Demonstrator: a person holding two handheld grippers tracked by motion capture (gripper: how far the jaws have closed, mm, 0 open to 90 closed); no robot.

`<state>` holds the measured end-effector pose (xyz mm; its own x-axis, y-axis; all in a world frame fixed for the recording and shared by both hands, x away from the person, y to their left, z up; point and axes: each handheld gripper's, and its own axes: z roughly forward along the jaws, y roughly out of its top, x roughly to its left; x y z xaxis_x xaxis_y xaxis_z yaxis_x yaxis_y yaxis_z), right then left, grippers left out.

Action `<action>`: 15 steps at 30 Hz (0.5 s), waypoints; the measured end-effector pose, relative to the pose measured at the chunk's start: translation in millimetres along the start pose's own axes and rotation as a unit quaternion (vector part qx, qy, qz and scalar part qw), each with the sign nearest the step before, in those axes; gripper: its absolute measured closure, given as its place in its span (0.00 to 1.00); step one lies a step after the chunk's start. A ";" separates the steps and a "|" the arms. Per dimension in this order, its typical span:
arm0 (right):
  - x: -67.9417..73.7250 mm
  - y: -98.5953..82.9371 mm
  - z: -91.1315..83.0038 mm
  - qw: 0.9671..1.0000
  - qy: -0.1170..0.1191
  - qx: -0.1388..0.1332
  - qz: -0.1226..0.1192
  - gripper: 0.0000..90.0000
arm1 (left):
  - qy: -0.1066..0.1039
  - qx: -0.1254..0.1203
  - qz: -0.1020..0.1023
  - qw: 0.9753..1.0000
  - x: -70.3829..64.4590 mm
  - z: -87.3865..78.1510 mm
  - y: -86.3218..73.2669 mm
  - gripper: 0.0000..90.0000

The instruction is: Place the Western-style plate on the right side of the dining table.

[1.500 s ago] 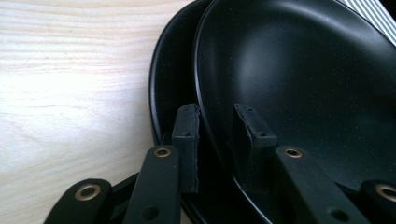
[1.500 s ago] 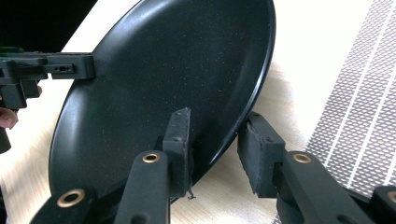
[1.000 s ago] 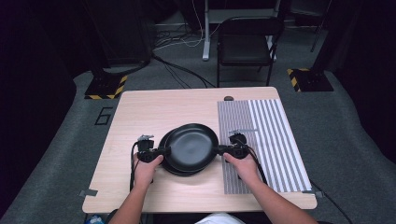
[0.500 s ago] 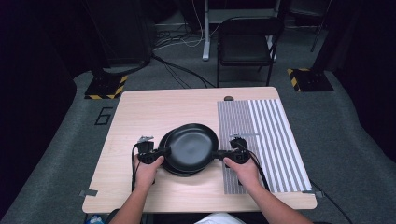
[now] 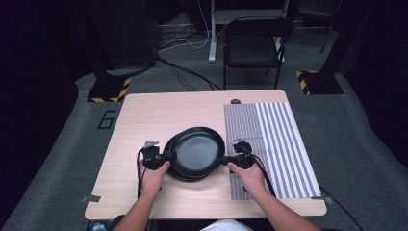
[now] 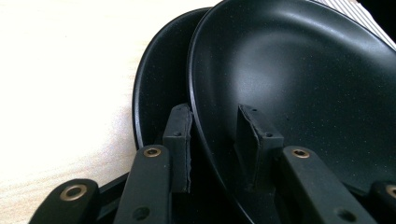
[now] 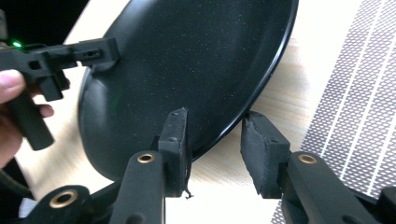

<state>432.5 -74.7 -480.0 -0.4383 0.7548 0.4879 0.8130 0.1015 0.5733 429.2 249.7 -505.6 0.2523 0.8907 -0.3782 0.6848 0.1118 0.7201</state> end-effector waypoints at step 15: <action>-2.1 6.9 9.8 0.999 0.004 0.021 0.028 0.73 | 0.007 -0.003 -0.019 1.000 -0.4 -1.4 -0.5 0.77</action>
<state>442.8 -69.3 -483.5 -0.3950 0.7544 0.5243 0.8519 0.0873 0.5163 427.8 249.9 -505.1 0.2153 0.8921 -0.3972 0.6901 0.1488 0.7082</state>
